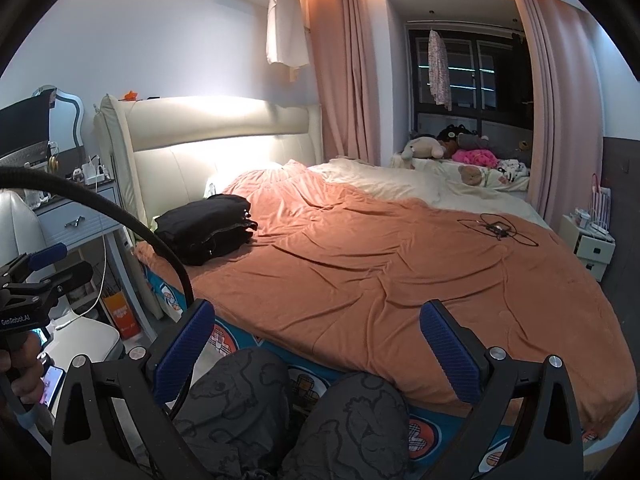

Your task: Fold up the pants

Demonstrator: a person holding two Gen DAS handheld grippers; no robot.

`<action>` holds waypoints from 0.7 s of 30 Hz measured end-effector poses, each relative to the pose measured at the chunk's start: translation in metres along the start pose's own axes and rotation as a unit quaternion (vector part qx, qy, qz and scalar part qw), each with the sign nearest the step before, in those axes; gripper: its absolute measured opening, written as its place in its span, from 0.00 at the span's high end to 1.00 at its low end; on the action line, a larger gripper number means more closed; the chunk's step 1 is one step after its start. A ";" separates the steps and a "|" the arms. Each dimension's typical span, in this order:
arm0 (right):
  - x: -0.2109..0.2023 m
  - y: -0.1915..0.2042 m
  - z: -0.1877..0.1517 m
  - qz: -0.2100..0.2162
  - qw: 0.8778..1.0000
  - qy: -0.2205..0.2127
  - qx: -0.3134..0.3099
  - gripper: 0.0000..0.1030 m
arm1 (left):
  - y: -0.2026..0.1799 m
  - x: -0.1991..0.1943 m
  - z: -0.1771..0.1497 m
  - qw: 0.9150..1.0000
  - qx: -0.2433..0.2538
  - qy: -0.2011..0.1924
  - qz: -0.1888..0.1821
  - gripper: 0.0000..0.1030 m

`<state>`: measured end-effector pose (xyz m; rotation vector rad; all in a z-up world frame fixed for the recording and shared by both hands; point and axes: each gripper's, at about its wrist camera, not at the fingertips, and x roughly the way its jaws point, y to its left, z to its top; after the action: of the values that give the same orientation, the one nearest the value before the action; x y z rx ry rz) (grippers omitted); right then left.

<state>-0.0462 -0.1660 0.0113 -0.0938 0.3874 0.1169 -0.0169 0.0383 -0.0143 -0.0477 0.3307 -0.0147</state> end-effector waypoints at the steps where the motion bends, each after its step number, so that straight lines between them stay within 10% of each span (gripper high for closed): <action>1: 0.000 -0.001 0.000 0.001 1.000 0.000 0.002 0.00 | 0.001 0.000 0.000 1.000 -0.002 0.000 0.000 0.00; 21: -0.003 0.002 0.002 0.001 1.000 0.004 -0.003 0.00 | 0.000 -0.007 0.001 1.000 -0.002 -0.004 0.001 0.00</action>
<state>-0.0486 -0.1640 0.0144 -0.0996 0.3956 0.1199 -0.0232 0.0380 -0.0108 -0.0522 0.3230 -0.0117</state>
